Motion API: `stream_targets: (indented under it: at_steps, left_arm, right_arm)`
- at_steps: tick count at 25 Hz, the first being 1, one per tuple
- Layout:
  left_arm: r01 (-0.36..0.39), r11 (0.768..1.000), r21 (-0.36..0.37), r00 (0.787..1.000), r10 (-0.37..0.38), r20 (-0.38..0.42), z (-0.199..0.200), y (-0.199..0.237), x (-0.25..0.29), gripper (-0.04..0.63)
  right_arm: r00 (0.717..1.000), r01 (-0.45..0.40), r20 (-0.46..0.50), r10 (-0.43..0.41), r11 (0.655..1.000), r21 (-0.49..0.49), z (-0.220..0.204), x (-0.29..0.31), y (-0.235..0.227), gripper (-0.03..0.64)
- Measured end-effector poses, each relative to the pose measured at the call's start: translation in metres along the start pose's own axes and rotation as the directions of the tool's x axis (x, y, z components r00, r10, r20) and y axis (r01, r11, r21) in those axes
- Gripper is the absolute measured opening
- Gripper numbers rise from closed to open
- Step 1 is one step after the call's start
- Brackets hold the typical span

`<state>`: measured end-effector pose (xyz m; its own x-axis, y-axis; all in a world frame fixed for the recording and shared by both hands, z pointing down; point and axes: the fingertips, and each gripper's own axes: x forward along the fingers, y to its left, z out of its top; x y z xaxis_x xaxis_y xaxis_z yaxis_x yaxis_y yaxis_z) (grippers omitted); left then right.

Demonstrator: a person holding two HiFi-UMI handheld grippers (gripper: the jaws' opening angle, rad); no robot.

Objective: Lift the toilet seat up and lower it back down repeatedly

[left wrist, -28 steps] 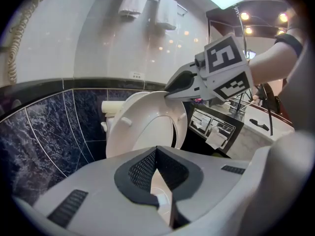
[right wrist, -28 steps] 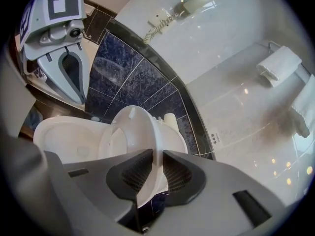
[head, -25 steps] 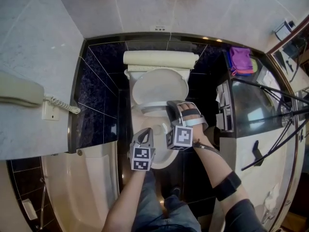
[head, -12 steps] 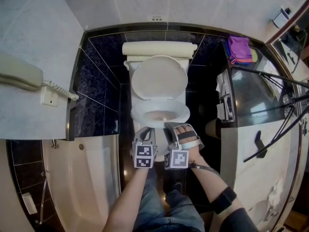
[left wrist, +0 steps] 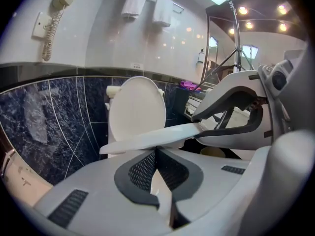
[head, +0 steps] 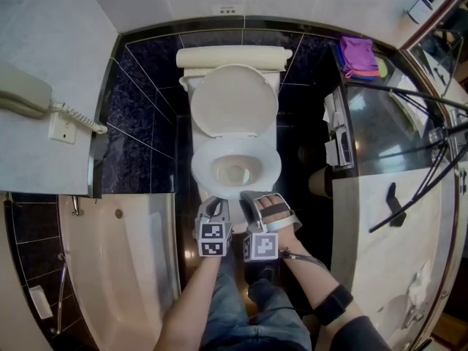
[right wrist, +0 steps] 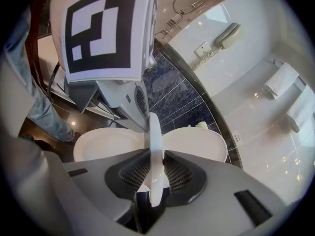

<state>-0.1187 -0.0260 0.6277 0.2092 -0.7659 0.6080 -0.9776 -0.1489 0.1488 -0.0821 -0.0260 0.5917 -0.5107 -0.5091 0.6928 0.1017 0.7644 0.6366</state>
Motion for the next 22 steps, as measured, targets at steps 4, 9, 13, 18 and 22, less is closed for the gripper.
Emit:
stream_targets:
  at_steps: [4, 9, 13, 18, 22]
  left_arm:
    - [-0.001, 1.000, -0.011, 1.000, 0.001, -0.027, -0.022, -0.006, -0.005, -0.008]
    - [-0.019, 1.000, -0.008, 0.998, 0.018, -0.058, -0.062, -0.007, -0.008, -0.008]
    - [-0.028, 1.000, 0.009, 0.997, 0.029, -0.076, -0.109, -0.009, -0.002, -0.008]
    - [0.020, 1.000, 0.008, 0.990, -0.018, -0.142, -0.162, -0.026, 0.005, -0.009]
    - [0.034, 0.999, 0.036, 0.979, -0.026, -0.200, -0.218, -0.028, 0.016, -0.009]
  right_arm:
    - [0.999, -0.029, 0.021, 0.029, 0.999, 0.026, -0.003, -0.016, 0.023, 0.107]
    - [0.999, -0.015, 0.035, 0.008, 0.979, 0.205, -0.022, -0.036, 0.034, 0.018]
    - [1.000, 0.011, -0.021, -0.002, 0.889, 0.457, -0.066, -0.030, 0.051, 0.018]
    - [0.997, 0.044, -0.080, 0.020, 0.696, 0.717, -0.122, -0.007, 0.097, 0.018]
    - [0.993, 0.073, -0.115, 0.039, 0.571, 0.818, -0.157, 0.010, 0.134, 0.018]
